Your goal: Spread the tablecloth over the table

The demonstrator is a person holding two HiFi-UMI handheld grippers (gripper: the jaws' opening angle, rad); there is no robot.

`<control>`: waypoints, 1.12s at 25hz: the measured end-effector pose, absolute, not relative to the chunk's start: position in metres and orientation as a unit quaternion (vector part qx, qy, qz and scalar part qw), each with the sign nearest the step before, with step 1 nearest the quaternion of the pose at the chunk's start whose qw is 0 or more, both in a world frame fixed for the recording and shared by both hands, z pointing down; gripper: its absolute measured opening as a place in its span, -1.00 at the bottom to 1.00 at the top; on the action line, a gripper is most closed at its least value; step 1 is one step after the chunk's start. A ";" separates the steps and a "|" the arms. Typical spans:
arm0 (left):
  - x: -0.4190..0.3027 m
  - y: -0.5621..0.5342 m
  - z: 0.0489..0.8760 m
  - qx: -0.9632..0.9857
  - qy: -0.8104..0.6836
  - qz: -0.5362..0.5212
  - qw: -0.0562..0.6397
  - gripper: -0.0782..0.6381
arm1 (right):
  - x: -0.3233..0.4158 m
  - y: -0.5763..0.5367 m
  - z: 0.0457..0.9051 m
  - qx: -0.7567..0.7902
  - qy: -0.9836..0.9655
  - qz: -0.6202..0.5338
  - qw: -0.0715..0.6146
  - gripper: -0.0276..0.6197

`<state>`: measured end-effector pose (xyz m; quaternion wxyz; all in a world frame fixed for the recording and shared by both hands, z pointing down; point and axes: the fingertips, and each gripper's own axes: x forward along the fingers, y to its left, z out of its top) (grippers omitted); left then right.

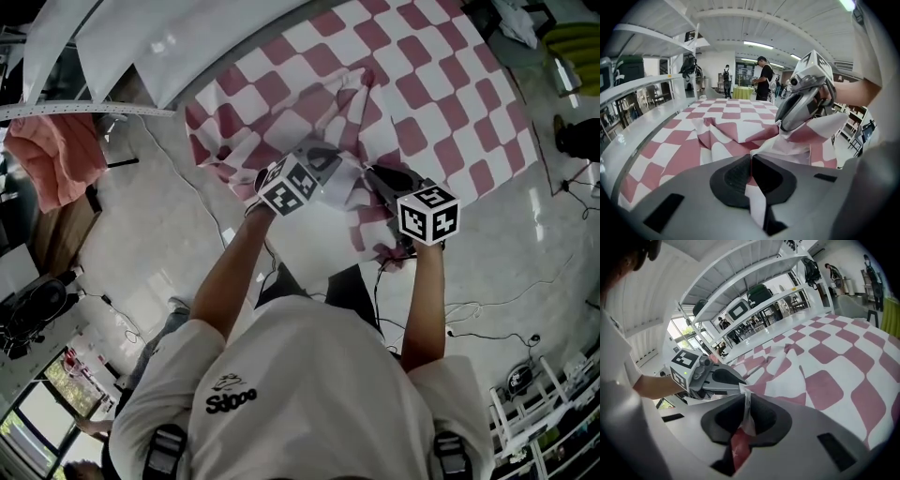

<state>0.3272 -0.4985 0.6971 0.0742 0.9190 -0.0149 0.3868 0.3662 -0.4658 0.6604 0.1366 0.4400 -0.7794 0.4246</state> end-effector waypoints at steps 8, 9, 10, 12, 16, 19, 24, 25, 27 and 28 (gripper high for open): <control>0.303 -0.508 0.645 0.939 -0.044 0.312 0.136 -0.70 | 0.398 -0.454 0.620 0.494 -0.771 0.385 0.118 -0.77; 0.297 -0.508 0.637 0.941 -0.048 0.303 0.139 -0.70 | 0.401 -0.451 0.612 0.503 -0.768 0.379 0.115 -0.77; 0.292 -0.508 0.630 0.944 -0.052 0.294 0.143 -0.70 | 0.403 -0.448 0.604 0.512 -0.765 0.373 0.114 -0.77; 0.281 -0.503 0.615 0.948 -0.056 0.278 0.148 -0.70 | 0.402 -0.440 0.589 0.528 -0.761 0.360 0.112 -0.77; 0.261 -0.483 0.586 0.957 -0.044 0.247 0.148 -0.70 | 0.387 -0.421 0.558 0.547 -0.759 0.333 0.113 -0.78; 0.243 -0.462 0.565 0.962 -0.029 0.230 0.144 -0.70 | 0.369 -0.401 0.537 0.557 -0.758 0.317 0.121 -0.78; 0.208 -0.432 0.535 0.970 -0.020 0.201 0.134 -0.70 | 0.331 -0.365 0.509 0.573 -0.755 0.291 0.131 -0.78; 0.201 -0.426 0.529 0.972 -0.020 0.195 0.132 -0.70 | 0.323 -0.358 0.506 0.575 -0.755 0.286 0.131 -0.78; 0.187 -0.415 0.518 0.975 -0.019 0.183 0.128 -0.70 | 0.308 -0.346 0.500 0.582 -0.752 0.279 0.132 -0.78; 0.181 -0.409 0.513 0.975 -0.017 0.180 0.126 -0.70 | 0.302 -0.340 0.497 0.586 -0.750 0.276 0.132 -0.78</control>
